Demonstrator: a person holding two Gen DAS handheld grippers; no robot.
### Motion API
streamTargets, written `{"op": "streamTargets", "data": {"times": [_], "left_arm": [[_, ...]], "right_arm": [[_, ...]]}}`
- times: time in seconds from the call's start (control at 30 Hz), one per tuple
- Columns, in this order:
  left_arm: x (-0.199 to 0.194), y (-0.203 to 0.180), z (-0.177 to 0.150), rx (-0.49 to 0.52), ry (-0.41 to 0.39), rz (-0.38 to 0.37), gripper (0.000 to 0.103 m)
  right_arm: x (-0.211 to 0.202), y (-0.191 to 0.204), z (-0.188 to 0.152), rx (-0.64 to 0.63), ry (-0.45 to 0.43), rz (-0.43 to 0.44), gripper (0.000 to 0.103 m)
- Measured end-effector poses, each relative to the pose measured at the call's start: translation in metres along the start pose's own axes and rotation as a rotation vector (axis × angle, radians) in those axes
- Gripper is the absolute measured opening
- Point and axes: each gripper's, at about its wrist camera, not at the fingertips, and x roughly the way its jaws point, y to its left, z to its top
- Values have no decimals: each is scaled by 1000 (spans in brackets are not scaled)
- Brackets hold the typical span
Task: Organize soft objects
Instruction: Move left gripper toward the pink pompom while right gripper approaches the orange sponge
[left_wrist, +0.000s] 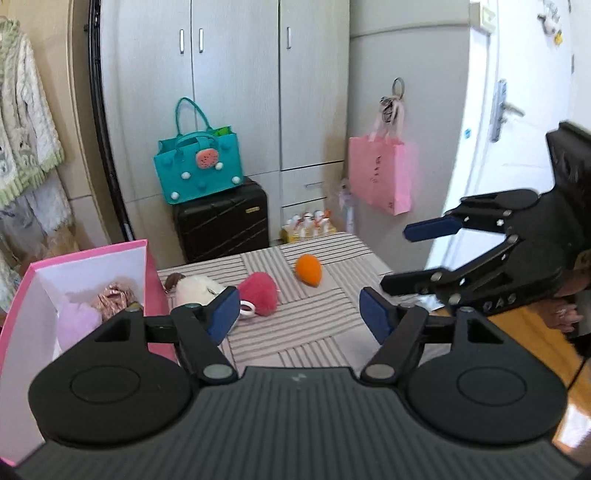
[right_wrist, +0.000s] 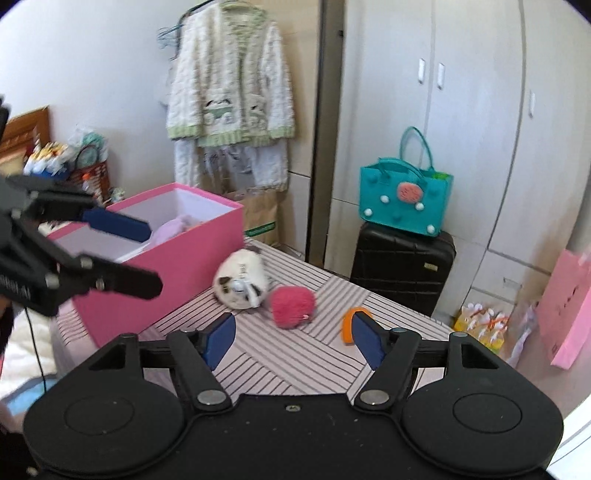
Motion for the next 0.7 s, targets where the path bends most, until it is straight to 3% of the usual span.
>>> {"op": "streamTargets", "data": {"times": [0.13, 0.37, 0.5, 0.7], "left_arm": [[29, -4, 1, 22, 13, 43, 72], [83, 6, -1, -41, 59, 25, 72], [105, 10, -8, -80, 71, 17, 72], [138, 5, -9, -52, 54, 132, 72]], "right_arm": [[19, -24, -4, 73, -3, 14, 74], [54, -58, -15, 171, -34, 9, 74], [76, -64, -23, 154, -61, -15, 74], [107, -67, -30, 135, -56, -27, 74]]}}
